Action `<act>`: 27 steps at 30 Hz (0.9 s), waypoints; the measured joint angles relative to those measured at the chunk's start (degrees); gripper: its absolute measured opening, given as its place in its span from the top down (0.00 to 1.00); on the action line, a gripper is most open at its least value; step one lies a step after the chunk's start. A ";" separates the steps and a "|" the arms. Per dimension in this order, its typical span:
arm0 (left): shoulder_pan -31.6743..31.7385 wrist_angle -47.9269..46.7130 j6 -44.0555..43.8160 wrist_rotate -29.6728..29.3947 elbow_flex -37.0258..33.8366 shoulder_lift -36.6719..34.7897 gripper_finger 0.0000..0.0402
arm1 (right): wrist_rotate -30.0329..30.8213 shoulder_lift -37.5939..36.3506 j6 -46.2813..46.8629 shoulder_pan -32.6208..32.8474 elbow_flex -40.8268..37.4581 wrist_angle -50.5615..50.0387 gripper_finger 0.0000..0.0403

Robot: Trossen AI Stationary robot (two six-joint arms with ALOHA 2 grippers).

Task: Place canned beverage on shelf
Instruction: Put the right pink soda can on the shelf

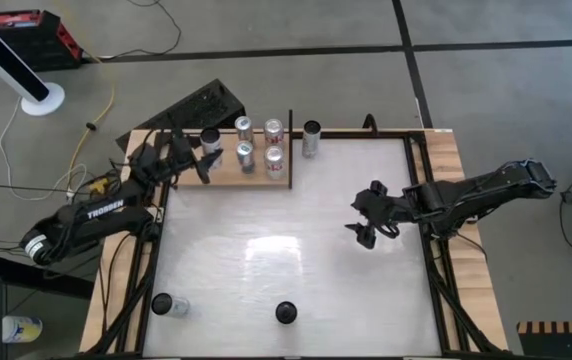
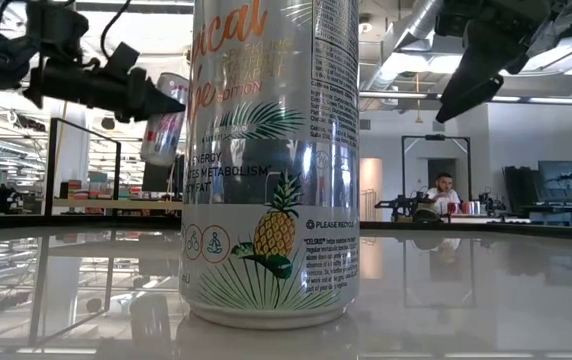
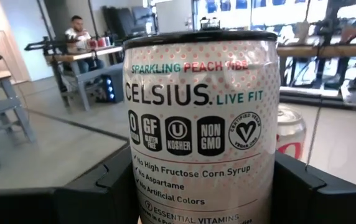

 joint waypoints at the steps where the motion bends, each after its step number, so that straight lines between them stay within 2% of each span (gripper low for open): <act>1: -0.04 1.43 -0.46 -0.04 -0.71 0.00 0.43 | 0.00 0.00 -0.15 0.00 0.00 0.30 0.16; 7: -0.42 4.73 -2.32 -1.75 -4.21 0.06 0.43 | -0.01 0.00 -1.01 0.00 0.00 1.38 0.16; 16: -3.20 4.27 -1.24 -3.87 -4.60 0.26 0.43 | -0.09 0.02 -1.70 0.00 0.00 5.51 0.16; 22: -4.19 3.08 0.32 -7.79 -5.39 0.28 0.43 | -0.35 0.03 -1.65 0.00 0.00 6.39 0.16; 27: -4.19 7.56 0.57 -10.90 -8.81 0.31 0.43 | -0.59 0.49 -2.11 0.00 0.00 8.26 0.16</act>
